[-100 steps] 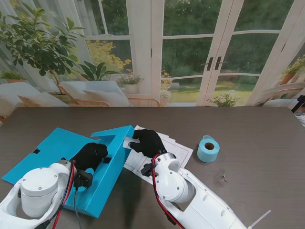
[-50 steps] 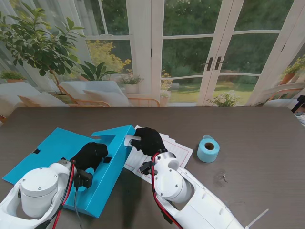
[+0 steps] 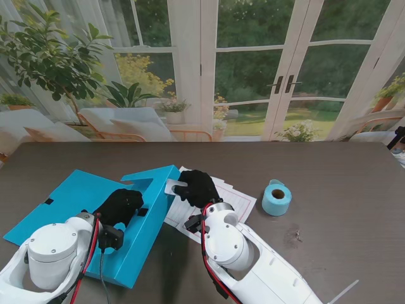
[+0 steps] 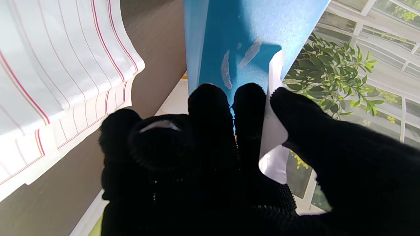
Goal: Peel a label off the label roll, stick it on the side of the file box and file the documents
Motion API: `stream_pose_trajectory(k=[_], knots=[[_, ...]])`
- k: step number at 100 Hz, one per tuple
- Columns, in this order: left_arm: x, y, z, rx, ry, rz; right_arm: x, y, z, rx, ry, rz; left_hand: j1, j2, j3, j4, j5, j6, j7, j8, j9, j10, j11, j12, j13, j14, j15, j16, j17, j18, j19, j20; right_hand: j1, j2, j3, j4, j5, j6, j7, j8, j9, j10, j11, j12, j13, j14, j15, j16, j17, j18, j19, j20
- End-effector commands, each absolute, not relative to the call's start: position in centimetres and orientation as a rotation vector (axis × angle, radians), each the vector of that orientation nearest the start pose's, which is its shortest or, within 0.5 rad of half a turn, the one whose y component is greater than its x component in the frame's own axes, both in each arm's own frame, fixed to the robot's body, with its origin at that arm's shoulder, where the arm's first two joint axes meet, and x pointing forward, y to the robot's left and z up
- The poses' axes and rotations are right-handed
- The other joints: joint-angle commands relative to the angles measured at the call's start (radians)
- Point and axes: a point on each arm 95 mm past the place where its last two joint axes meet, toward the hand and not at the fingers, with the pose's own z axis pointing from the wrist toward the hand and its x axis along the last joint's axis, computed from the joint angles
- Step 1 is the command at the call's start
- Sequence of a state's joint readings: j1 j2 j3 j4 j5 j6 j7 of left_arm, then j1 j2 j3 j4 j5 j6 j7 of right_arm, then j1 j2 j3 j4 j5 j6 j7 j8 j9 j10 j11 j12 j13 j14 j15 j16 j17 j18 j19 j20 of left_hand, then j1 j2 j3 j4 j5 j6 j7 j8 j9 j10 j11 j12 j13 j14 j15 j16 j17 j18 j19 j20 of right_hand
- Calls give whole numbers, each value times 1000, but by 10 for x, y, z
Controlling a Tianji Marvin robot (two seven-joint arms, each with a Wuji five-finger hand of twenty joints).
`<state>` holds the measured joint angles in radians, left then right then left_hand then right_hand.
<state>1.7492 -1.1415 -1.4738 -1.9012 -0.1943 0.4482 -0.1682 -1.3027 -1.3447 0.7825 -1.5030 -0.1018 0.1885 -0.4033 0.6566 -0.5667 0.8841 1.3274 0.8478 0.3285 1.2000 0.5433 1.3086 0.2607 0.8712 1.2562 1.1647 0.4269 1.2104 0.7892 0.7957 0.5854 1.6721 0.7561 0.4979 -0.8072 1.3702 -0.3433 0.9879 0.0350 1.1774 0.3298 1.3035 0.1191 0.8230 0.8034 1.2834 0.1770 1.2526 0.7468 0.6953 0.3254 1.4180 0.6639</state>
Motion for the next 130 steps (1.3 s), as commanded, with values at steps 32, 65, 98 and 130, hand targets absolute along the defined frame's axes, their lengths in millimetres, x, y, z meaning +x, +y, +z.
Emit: stream_pose_trajectory(k=[32, 65, 98, 130], knots=[[361, 26, -282, -2620, 631, -1826, 408, 188, -299, -2150, -938, -2265, 40, 10, 49, -1, -1, 34, 53, 22, 25, -85, 37, 13, -1, 31, 37, 15, 2, 17, 21, 20, 18, -13, 44, -12, 10, -8, 0, -5, 36, 48, 17, 1, 23, -11, 27, 13, 173, 20, 25, -8], [360, 26, -282, -2618, 628, -1817, 406, 187, -295, -2145, -906, -2264, 41, 9, 50, -1, -1, 34, 52, 22, 25, -84, 36, 13, -1, 31, 37, 15, 2, 17, 21, 21, 18, -14, 46, -13, 10, -7, 0, -1, 37, 47, 18, 6, 23, -10, 33, 15, 174, 19, 25, -8], [360, 26, -282, -2620, 622, -1813, 402, 189, -292, -2131, -890, -2258, 40, 9, 51, 0, -1, 34, 52, 22, 26, -84, 36, 13, 0, 30, 38, 15, 2, 17, 20, 22, 20, -15, 45, -13, 9, -4, -1, 3, 35, 49, 20, 11, 22, -3, 34, 15, 174, 19, 26, -8], [360, 26, -282, -2626, 630, -1821, 402, 194, -295, -2140, -915, -2261, 40, 11, 52, 0, -1, 34, 52, 22, 25, -84, 36, 14, 0, 31, 38, 15, 2, 17, 20, 23, 18, -11, 42, -13, 7, -8, -2, 3, 32, 47, 17, 12, 23, -7, 33, 14, 173, 19, 26, -8]])
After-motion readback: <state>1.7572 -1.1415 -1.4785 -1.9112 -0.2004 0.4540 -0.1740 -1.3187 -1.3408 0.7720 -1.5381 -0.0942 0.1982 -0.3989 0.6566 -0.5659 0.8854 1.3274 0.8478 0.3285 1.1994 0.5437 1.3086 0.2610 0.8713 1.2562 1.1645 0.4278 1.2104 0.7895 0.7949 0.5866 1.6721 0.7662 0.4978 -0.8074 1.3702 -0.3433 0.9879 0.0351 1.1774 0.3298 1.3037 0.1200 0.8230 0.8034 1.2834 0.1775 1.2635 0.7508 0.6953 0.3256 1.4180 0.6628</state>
